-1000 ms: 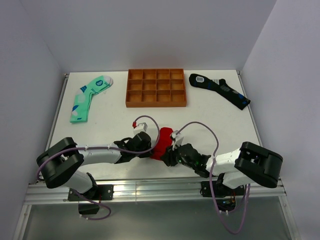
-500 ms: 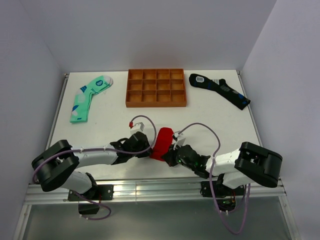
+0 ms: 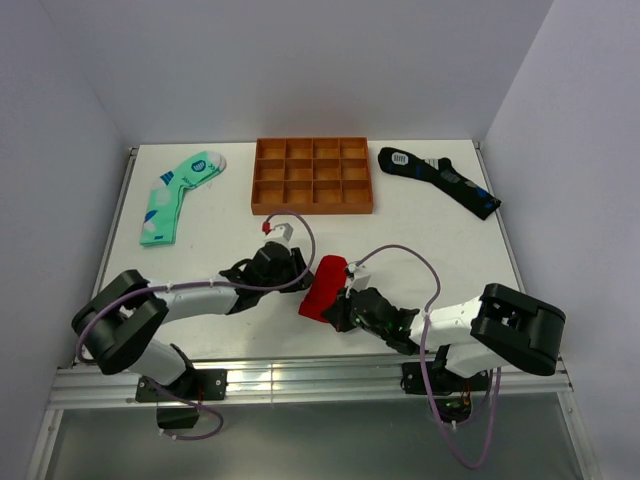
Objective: Roll the socks
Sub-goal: Roll the sock at the center of the board.
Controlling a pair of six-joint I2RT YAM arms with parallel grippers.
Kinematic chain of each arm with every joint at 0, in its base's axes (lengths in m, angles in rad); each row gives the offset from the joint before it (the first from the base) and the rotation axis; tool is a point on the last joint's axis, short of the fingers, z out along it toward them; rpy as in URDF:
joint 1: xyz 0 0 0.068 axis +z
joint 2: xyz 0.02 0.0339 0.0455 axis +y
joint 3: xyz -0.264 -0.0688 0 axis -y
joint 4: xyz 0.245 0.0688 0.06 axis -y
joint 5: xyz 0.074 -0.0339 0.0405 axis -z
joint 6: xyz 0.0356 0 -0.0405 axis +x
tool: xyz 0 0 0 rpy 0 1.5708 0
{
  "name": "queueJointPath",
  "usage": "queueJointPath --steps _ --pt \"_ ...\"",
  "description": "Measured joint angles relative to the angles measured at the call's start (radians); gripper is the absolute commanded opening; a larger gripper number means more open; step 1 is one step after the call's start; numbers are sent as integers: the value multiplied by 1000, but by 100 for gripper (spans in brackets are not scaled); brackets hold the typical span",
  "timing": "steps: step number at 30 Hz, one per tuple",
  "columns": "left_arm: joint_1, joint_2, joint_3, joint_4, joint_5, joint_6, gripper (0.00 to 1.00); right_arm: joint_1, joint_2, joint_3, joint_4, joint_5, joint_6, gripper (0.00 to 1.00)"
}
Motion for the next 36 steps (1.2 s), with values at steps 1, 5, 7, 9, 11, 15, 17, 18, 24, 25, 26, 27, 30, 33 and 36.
queueJointPath --steps 1,5,7,9,11,15,17,18,24,25,26,27,30,33,36 --pt "6 23 14 27 19 18 46 0 0 3 -5 -2 1 0" --pt "29 115 73 79 89 81 47 0 0 9 -16 -9 4 0" --pt "45 150 96 88 112 112 47 0 -1 10 -20 -10 6 0" --pt "62 176 119 83 125 145 48 0 -3 10 -23 -14 7 0" --pt "74 195 145 72 130 178 48 0 -5 10 -26 -16 8 0" --pt "85 239 215 55 158 251 48 0 -5 10 -27 -19 8 0" --pt "86 270 259 43 184 282 48 0 -5 10 -27 -19 8 0" --pt "88 283 275 39 196 294 48 0 -5 10 -27 -19 8 0" --pt "106 325 304 0 239 341 48 0 -7 10 -28 -24 8 0" --pt "110 327 304 -11 239 348 48 0 -7 10 -28 -25 8 0" --pt "113 327 304 -22 239 352 48 0 -7 10 -28 -26 8 0" --pt "115 327 304 -29 240 356 48 0 -7 10 -28 -27 8 0" --pt "122 327 304 -43 255 372 48 0 -7 10 -28 -27 8 0" --pt "123 338 316 -47 282 383 48 0 -7 10 -28 -27 8 0" --pt "123 359 336 -40 311 392 47 0 -7 10 -28 -27 8 0"
